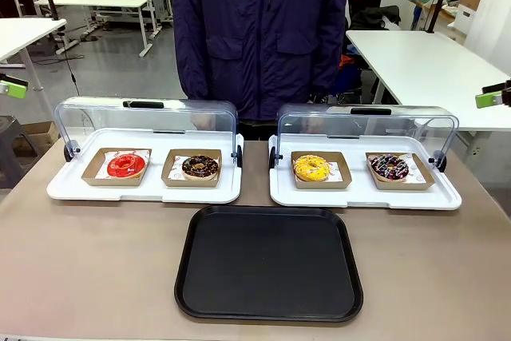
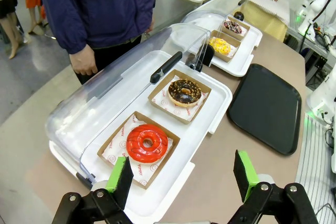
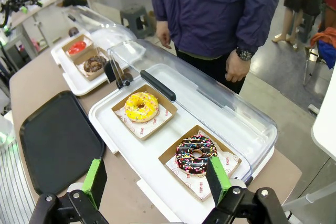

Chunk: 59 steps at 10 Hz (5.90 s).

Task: Move the first donut from the left to the tray.
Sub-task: Pick up the Paper togo box containing the Donut indicated by the person and place it on the Handle tray.

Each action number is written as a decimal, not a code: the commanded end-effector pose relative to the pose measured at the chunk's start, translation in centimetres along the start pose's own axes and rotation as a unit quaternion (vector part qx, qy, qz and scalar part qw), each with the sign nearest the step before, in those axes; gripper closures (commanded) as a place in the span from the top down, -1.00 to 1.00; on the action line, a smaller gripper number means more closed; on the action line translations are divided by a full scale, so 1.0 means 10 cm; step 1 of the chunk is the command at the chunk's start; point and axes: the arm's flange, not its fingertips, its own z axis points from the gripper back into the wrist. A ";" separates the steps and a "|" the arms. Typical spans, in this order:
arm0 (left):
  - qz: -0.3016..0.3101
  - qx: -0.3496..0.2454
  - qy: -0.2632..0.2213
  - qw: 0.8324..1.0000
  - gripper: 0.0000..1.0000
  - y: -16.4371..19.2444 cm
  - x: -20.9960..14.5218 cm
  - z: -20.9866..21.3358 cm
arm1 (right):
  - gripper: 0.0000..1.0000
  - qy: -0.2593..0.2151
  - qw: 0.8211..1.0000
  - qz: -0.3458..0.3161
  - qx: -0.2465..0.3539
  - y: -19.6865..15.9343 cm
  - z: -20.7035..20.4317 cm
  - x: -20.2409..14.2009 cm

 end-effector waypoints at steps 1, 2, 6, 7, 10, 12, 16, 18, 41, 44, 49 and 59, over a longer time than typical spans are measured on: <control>-0.005 -0.005 -0.009 1.000 1.00 -0.01 0.02 0.01 | 1.00 -0.013 1.000 0.005 0.001 -0.03 -0.02 0.02; -0.005 -0.005 -0.009 1.000 1.00 -0.01 0.02 0.01 | 1.00 -0.013 1.000 0.005 0.001 -0.03 -0.02 0.02; -0.005 -0.005 -0.009 1.000 1.00 -0.01 0.02 0.01 | 1.00 -0.013 1.000 0.005 0.001 -0.03 -0.02 0.02; -0.005 -0.005 -0.009 1.000 1.00 -0.01 0.02 0.01 | 1.00 -0.013 1.000 0.005 0.001 -0.03 -0.02 0.02; -0.005 -0.005 -0.009 1.000 1.00 -0.01 0.02 0.01 | 1.00 -0.013 1.000 0.005 0.001 -0.03 -0.02 0.02; -0.005 -0.005 -0.009 1.000 1.00 -0.01 0.02 0.01 | 1.00 -0.013 1.000 0.005 0.001 -0.03 -0.02 0.02; -0.005 -0.005 -0.009 1.000 1.00 -0.01 0.02 0.01 | 1.00 -0.013 1.000 0.005 0.001 -0.03 -0.02 0.02; -0.005 -0.005 -0.009 1.000 1.00 -0.01 0.02 0.01 | 1.00 -0.013 1.000 0.005 0.001 -0.03 -0.02 0.02; -0.005 -0.005 -0.009 1.000 1.00 -0.01 0.02 0.01 | 1.00 -0.013 1.000 0.005 0.001 -0.03 -0.02 0.02; -0.005 -0.005 -0.009 1.000 1.00 -0.01 0.02 0.01 | 1.00 -0.013 1.000 0.005 0.001 -0.03 -0.02 0.02; -0.005 -0.005 -0.009 1.000 1.00 -0.01 0.02 0.01 | 1.00 -0.013 1.000 0.005 0.001 -0.03 -0.02 0.02; -0.005 -0.005 -0.009 1.000 1.00 -0.01 0.02 0.01 | 1.00 -0.013 1.000 0.005 0.001 -0.03 -0.02 0.02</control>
